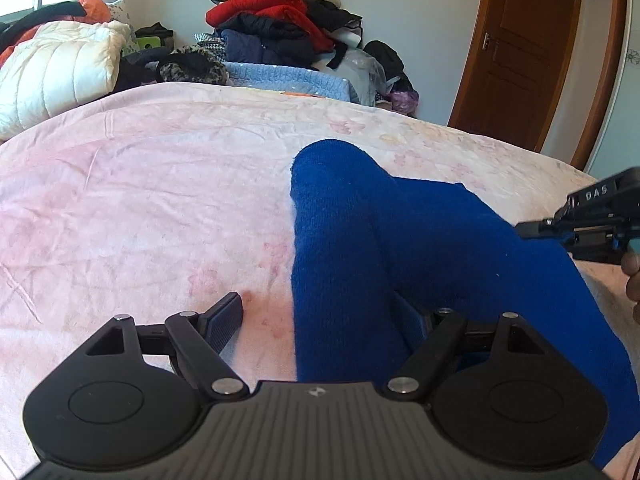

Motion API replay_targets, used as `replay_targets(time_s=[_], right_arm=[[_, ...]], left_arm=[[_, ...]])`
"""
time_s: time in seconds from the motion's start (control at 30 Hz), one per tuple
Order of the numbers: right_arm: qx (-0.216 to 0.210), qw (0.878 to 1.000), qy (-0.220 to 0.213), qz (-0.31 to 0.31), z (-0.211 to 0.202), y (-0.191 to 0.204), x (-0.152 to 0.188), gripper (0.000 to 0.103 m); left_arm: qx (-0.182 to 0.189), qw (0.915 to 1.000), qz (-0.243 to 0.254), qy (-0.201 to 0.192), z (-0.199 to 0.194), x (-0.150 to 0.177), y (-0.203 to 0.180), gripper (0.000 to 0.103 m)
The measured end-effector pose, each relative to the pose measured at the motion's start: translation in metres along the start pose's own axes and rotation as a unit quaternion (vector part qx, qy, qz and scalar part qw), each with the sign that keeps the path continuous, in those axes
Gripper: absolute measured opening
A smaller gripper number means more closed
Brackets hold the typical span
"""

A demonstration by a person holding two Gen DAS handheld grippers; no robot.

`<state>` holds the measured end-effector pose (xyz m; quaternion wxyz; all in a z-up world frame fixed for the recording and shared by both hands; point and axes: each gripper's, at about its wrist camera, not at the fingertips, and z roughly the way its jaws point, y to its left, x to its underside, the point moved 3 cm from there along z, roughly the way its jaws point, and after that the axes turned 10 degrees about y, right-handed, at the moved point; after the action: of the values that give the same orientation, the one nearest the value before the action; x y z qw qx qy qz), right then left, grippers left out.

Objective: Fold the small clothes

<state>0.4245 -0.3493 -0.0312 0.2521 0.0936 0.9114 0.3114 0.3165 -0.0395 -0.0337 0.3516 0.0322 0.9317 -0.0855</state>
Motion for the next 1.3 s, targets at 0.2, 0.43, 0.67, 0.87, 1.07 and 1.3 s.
replay_targets(time_s=[0.2, 0.43, 0.67, 0.87, 1.07, 1.3], right_arm=[[-0.026, 0.998, -0.044, -0.022, -0.016, 0.019, 0.002, 0.037], [-0.039, 0.990, 0.018, -0.138, 0.004, 0.087, -0.007, 0.047], [-0.009, 0.990, 0.087, -0.111, 0.066, 0.094, -0.005, 0.041], [0.011, 0.994, 0.090, -0.061, 0.068, 0.071, -0.018, 0.003], [-0.065, 0.985, 0.079, -0.136, 0.048, 0.136, -0.006, 0.045], [0.002, 0.967, 0.174, -0.185, 0.122, 0.178, 0.009, 0.053]], left_arm=[[-0.003, 1.0000, -0.006, -0.003, -0.004, -0.001, 0.002, 0.085], [0.006, 0.9980, 0.023, -0.058, -0.029, -0.009, -0.016, 0.087], [0.030, 0.9971, 0.068, 0.016, 0.008, -0.024, -0.029, 0.095], [0.050, 0.9978, 0.030, 0.031, 0.023, -0.020, -0.010, 0.103], [0.047, 0.9983, 0.030, 0.020, 0.025, -0.016, -0.011, 0.103], [0.046, 0.9983, 0.030, 0.016, 0.020, -0.013, -0.012, 0.103]])
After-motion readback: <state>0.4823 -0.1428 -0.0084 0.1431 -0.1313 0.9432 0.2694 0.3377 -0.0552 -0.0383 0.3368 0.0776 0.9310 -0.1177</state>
